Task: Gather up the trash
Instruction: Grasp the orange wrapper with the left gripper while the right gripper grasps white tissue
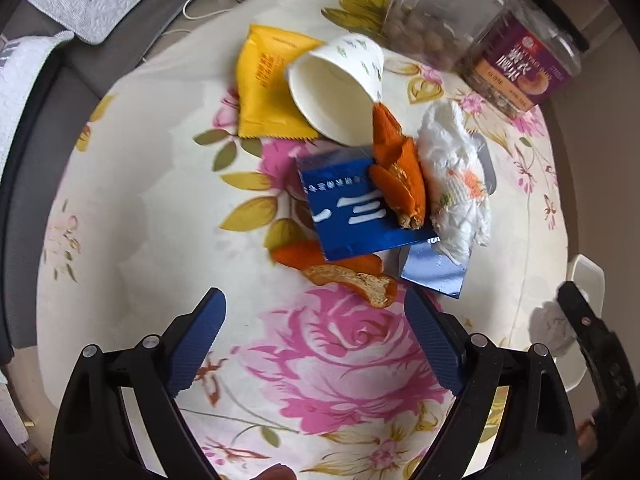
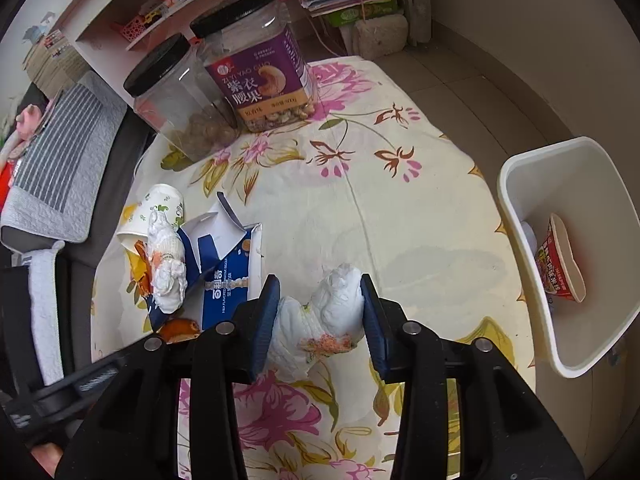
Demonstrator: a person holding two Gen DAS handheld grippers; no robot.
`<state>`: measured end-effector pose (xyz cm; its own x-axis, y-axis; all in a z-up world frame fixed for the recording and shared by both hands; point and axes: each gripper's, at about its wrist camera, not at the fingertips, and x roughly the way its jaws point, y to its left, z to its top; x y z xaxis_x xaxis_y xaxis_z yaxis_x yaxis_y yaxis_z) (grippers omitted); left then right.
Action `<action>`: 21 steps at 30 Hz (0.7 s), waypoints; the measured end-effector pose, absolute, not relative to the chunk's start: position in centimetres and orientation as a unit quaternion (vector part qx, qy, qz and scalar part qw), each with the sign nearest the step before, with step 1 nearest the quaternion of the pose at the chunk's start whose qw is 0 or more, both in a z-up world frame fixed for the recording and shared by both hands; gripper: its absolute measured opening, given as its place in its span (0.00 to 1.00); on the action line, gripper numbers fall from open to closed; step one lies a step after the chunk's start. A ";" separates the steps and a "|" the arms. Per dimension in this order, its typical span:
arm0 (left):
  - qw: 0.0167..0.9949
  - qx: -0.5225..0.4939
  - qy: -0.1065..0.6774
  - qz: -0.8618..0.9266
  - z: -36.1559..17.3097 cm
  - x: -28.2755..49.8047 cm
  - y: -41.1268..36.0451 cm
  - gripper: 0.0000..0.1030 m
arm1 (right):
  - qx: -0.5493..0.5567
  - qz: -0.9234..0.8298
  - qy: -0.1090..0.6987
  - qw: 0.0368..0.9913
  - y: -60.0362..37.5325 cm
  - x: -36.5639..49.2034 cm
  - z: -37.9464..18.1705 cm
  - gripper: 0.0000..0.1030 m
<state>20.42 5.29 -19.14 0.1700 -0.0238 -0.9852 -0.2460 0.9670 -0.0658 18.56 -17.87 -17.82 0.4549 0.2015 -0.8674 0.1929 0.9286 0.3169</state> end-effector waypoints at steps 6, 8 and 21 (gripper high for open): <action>0.752 -0.191 0.622 0.101 -21.6 21.1 5.9 0.72 | 0.188 0.007 0.519 0.834 -18.4 18.1 -17.2 0.37; 0.757 -0.216 0.606 0.111 -21.7 21.3 6.1 0.71 | 0.187 0.006 0.515 0.836 -18.6 18.2 -17.1 0.37; 0.739 -0.170 0.650 0.048 -22.8 19.7 6.2 0.16 | 0.170 0.022 0.513 0.841 -17.7 18.0 -16.5 0.37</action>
<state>19.68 6.20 -22.84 0.1502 -0.1501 -0.9772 -0.2929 0.9373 -0.1890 17.99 -17.70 -16.50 0.4729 0.2116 -0.8553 0.1365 0.9414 0.3083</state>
